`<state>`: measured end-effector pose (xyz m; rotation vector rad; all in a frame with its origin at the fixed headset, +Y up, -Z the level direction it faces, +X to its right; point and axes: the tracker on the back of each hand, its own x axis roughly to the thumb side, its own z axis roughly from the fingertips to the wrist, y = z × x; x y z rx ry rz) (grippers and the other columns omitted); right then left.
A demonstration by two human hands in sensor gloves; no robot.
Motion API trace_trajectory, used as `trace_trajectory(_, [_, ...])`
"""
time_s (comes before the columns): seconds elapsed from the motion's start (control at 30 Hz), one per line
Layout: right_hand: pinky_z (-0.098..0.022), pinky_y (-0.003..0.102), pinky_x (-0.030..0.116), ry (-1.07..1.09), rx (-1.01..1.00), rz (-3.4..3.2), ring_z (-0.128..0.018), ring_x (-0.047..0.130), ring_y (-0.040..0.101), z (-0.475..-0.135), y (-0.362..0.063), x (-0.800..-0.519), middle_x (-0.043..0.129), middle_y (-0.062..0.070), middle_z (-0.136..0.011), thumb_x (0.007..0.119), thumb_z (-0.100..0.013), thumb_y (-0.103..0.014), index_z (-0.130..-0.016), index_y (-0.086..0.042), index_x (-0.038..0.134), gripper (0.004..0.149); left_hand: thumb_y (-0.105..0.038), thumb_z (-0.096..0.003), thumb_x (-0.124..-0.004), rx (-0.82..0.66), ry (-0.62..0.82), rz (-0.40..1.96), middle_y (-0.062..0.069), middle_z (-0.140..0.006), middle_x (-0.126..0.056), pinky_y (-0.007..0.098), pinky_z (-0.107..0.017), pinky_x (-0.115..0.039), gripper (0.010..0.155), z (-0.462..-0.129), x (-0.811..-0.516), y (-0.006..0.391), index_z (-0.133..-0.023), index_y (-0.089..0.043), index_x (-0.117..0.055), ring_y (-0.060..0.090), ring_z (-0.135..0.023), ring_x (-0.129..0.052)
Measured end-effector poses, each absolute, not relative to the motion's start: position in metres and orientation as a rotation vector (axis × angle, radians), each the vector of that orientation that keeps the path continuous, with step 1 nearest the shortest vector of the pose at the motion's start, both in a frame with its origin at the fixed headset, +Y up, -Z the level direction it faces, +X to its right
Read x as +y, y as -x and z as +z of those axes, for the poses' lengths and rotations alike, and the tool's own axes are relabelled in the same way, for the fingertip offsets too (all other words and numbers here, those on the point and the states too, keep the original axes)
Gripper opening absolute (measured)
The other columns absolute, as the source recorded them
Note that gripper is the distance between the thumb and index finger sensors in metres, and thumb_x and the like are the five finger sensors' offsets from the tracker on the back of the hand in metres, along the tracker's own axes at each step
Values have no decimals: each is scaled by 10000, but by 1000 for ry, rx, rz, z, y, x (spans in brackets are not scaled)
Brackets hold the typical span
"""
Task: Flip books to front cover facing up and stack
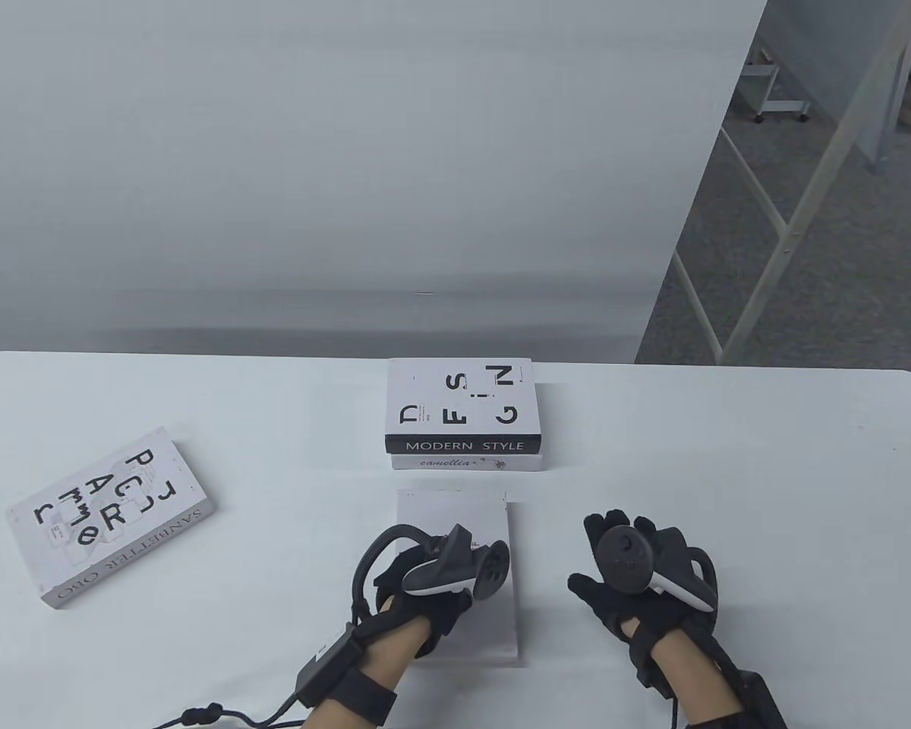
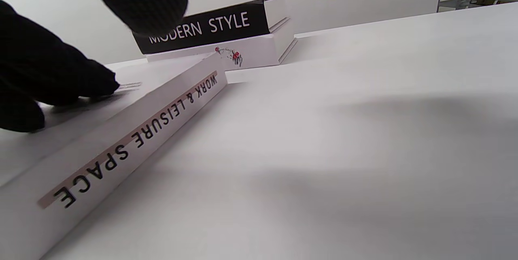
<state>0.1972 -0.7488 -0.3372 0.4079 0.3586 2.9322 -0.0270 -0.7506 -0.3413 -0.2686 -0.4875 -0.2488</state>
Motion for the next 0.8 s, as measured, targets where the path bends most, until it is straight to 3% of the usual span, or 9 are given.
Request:
trace_trajectory(0.23, [-587, 739, 500, -520, 370, 2883, -910, 500, 652, -341, -178, -760, 395, 374, -1068, 701, -504, -534, -1067, -54, 379, 807, -510, -399, -838, -497, 274, -97, 70, -925, -801, 365, -503, -878, 641, -337, -746, 43, -969, -257, -690, 267, -735, -962])
trace_trajectory(0.47, [-572, 629, 669, -547, 367, 2775, -850, 681, 601, -350, -158, -769, 501, 389, -1026, 705, -499, -545, -1049, -31, 441, 797, -586, -374, -844, -374, 110, 4, 86, -912, -828, 375, -490, -891, 736, -336, -735, 100, -978, -196, -687, 276, -719, -994])
trace_trajectory(0.63, [-542, 515, 809, -461, 461, 2780, -784, 846, 510, -363, -145, -779, 617, 389, -953, 678, -507, -562, -1020, 1, 476, 789, -635, -378, -822, -229, 206, 156, 129, -941, -793, 383, -480, -901, 833, -337, -751, 132, -1020, -140, -629, 314, -729, -986])
trace_trajectory(0.8, [-518, 432, 878, -412, 488, 2790, -747, 934, 414, -363, -139, -784, 689, 342, -924, 683, -515, -526, -1007, -8, 495, 738, -550, -406, -838, -128, 272, 297, 160, -915, -804, 353, -435, -930, 770, -340, -771, 146, -1008, -113, -638, 300, -673, -1023])
